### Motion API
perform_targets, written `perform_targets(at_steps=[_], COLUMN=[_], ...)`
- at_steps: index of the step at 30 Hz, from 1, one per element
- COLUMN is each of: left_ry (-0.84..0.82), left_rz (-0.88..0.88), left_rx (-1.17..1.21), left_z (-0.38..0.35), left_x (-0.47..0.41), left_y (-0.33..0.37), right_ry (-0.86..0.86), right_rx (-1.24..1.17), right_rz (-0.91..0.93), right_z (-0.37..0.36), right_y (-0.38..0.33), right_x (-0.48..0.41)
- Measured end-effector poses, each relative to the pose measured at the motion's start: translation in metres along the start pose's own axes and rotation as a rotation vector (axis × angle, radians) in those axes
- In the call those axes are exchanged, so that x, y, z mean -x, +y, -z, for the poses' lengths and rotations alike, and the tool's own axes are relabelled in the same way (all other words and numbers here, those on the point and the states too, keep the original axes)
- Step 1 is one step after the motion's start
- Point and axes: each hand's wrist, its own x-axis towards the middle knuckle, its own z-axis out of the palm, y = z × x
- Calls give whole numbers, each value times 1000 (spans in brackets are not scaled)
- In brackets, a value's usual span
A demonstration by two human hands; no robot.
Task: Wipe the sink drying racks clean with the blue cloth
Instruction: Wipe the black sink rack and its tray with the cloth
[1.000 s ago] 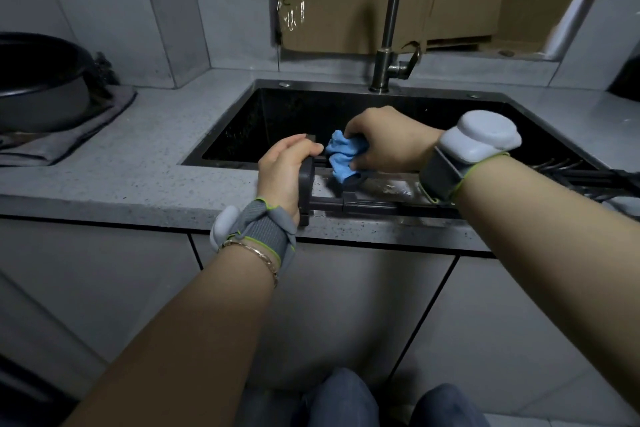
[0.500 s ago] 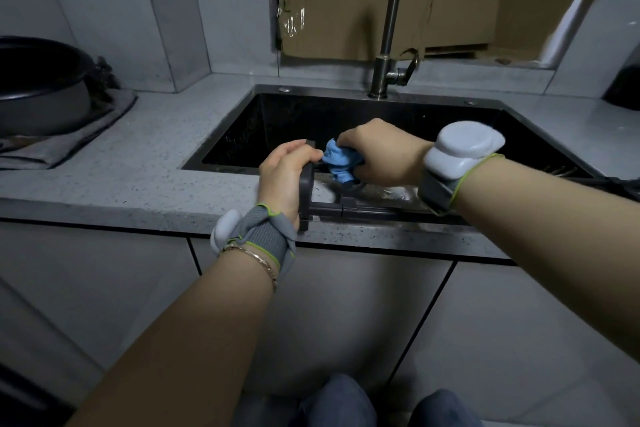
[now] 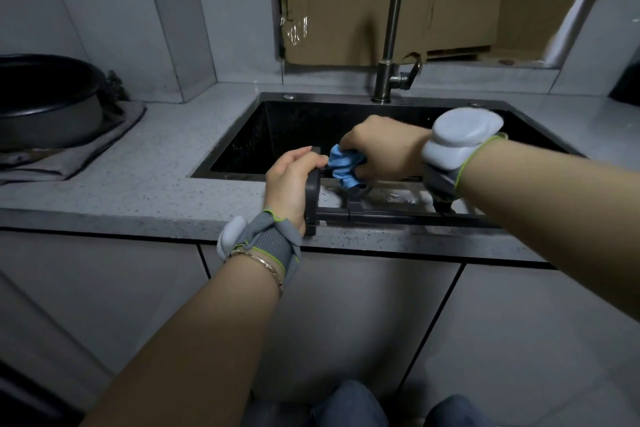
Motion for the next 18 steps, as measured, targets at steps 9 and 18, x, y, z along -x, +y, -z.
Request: perform_targets(at_steps=[9, 18], left_ry=[6, 36], left_rz=[-21, 35], left_rx=[46, -27], left_z=[-3, -2], left_x=[1, -1], left_y=[0, 2], right_ry=[-6, -122], right_rx=[-302, -162], right_rz=[-182, -199], right_z=[-6, -14], right_y=[-7, -18], right_x=[-20, -40])
